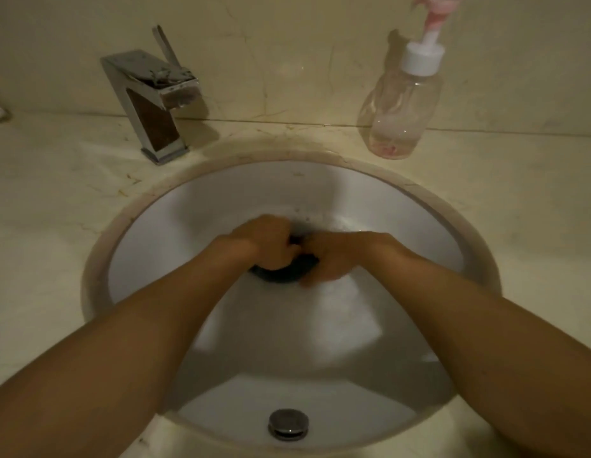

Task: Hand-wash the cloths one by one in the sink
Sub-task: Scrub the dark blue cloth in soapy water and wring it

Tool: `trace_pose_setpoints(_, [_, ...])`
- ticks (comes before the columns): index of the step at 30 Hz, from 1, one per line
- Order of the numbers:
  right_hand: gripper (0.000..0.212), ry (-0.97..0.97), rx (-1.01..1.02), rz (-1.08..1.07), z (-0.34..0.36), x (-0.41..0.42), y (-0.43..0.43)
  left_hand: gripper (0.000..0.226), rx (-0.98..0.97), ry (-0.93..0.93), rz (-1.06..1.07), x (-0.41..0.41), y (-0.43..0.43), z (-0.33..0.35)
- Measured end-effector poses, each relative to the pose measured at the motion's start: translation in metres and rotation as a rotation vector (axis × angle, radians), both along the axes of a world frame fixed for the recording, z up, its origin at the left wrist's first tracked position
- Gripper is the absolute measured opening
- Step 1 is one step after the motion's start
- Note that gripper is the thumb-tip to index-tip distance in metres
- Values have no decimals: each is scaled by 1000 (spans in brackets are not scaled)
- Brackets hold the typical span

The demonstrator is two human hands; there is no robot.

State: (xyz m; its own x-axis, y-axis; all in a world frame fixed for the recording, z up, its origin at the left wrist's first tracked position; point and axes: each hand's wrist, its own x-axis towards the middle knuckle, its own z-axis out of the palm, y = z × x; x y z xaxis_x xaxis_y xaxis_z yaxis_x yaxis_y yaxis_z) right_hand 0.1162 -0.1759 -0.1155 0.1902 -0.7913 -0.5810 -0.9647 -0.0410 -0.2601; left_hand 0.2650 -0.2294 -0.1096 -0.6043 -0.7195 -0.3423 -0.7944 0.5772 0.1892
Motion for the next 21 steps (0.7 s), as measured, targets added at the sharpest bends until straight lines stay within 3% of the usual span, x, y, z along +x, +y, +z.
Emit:
trace_pose_setpoints(2, [94,84,-30,-35,-8,-9,0,56,80,-172,-15,3,-2,-12])
trace_pose_setpoints(3, [94,97,-62,-58,-9,-10,1,68,68,-233,-1,5,-4,-17])
trace_pose_setpoints(5, [69,118,-132,-51,-10,-2,3,76,11,-284,39,9,-5,-23])
trace_pose_setpoints(7, [46,62,-195,-88,-12,12,3,56,-15,-159,0,9,-3,-21])
trace_pose_setpoints(9, [30,-147,-157,-199,-12,21,0,31,8,-40,-58,5,-2,-19])
trace_pose_setpoints(12, [31,-470,-277,-550,2,8,-5,36,109,258,116,0,2,-4])
trace_pose_setpoints(14, [34,-570,-401,-822,8,-9,-8,32,164,520,268,-10,8,10])
trace_pose_setpoints(16, [36,-641,-421,-1018,17,-10,-5,27,204,666,405,-19,14,19])
trace_pose_setpoints(19, [40,-858,-430,-1089,32,29,4,26,248,861,544,-21,15,15])
trace_pose_setpoints(21, [36,-919,-394,-1065,42,62,12,29,430,996,640,-15,7,13])
